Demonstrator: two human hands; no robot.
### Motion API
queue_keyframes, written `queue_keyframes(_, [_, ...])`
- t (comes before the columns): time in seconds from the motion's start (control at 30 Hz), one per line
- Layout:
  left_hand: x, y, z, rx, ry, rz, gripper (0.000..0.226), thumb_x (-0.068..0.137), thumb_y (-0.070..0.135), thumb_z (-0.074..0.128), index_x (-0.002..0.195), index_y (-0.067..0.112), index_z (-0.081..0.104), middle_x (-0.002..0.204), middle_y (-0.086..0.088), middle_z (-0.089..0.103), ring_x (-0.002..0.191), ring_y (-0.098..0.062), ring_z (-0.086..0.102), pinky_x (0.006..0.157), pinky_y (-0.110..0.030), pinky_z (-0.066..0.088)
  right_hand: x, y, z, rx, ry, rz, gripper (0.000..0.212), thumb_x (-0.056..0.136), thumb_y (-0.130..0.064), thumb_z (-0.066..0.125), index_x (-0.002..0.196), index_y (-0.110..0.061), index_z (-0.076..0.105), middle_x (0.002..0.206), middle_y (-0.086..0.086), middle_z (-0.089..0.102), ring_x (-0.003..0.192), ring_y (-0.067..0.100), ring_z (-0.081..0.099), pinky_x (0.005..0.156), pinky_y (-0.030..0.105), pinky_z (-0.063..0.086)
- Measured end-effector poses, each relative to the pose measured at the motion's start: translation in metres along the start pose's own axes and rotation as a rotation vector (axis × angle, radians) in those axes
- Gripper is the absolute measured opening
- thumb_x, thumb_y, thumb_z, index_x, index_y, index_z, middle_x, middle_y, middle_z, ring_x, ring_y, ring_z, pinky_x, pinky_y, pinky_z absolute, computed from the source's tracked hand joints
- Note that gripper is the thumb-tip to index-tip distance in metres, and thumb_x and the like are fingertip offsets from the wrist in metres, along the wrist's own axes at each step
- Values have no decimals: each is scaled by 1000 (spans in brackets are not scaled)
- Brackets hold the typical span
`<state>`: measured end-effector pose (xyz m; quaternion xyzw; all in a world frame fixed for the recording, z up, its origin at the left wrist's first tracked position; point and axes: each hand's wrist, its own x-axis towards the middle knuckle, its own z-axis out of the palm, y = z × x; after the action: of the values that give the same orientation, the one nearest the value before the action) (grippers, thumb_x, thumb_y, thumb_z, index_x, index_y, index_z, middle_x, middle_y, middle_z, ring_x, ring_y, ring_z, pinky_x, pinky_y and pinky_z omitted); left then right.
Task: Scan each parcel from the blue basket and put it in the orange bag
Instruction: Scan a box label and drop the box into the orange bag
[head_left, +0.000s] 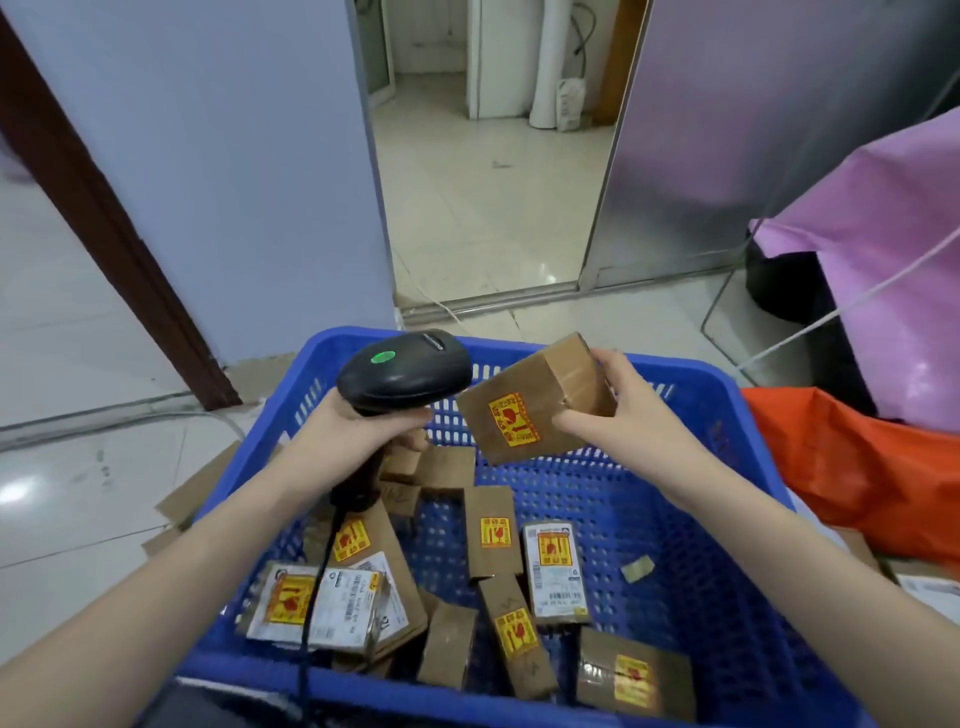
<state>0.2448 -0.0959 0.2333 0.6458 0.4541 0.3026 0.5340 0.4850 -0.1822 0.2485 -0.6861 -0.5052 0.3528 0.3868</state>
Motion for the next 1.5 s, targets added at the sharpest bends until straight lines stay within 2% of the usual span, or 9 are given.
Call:
queue_keyframes(0.23, [-8,39,57,-272,-54,-9,32,80,27,72,110,28,61,106,1,71,88,-18,73,81,-34,56,-39,-3,-16,-95,153,-224,66,77,-21,76,131,-35,41,122,-17,49,111,-8,45,77,2,40])
queue_keyframes(0.5, [10,37,73,-382,-47,-171,19,83,29,71,98,27,61,103,-3,65,84,-25,73,84,-38,57,-27,26,-2,-382,186,-384,72,78,-11,72,139,-29,40,133,-7,41,118,9,33,92,19,33])
queue_keyframes(0.63, [16,33,75,-338,-46,-254,29,78,39,73,100,20,65,95,-2,68,77,-12,71,63,-24,57,-20,31,5,-644,157,-582,73,74,1,70,139,-20,43,139,4,41,127,21,28,100,30,34])
queue_keyframes(0.83, [16,23,75,-245,-70,-229,33,74,42,72,104,31,64,104,5,69,102,-12,59,86,-31,49,-15,32,23,-715,80,-678,79,71,6,67,142,-18,41,146,9,38,136,28,25,108,46,38])
queue_keyframes(1.0, [19,17,70,-262,-34,-184,54,59,42,75,109,25,66,100,4,74,99,-12,66,88,-29,49,-20,19,13,-345,60,-469,73,87,-40,61,147,-42,21,156,-13,6,144,11,8,109,29,22])
queue_keyframes(1.07, [20,16,68,-305,-37,-170,53,60,38,75,110,23,65,97,4,75,95,-10,69,88,-29,51,-18,14,7,-72,129,-268,73,88,-52,57,146,-46,14,155,-13,9,144,7,13,107,24,22])
queue_keyframes(1.17, [19,12,67,-311,-40,-137,57,62,37,76,115,22,63,100,3,75,96,-10,69,87,-28,50,-8,17,0,255,62,138,84,80,-63,52,149,-41,10,149,-3,37,134,18,40,110,40,34])
queue_keyframes(1.3, [16,11,66,-263,-88,-89,55,65,34,75,117,20,62,98,3,75,95,-10,70,87,-28,51,-4,24,3,448,-101,309,91,69,-64,60,146,-29,26,118,0,65,108,22,63,98,50,49])
queue_keyframes(1.5, [15,9,67,-201,-129,-77,51,64,43,72,111,27,64,97,8,75,96,-7,69,87,-27,48,3,30,0,588,-16,307,53,86,-29,67,133,-16,48,99,3,74,90,17,71,76,33,58])
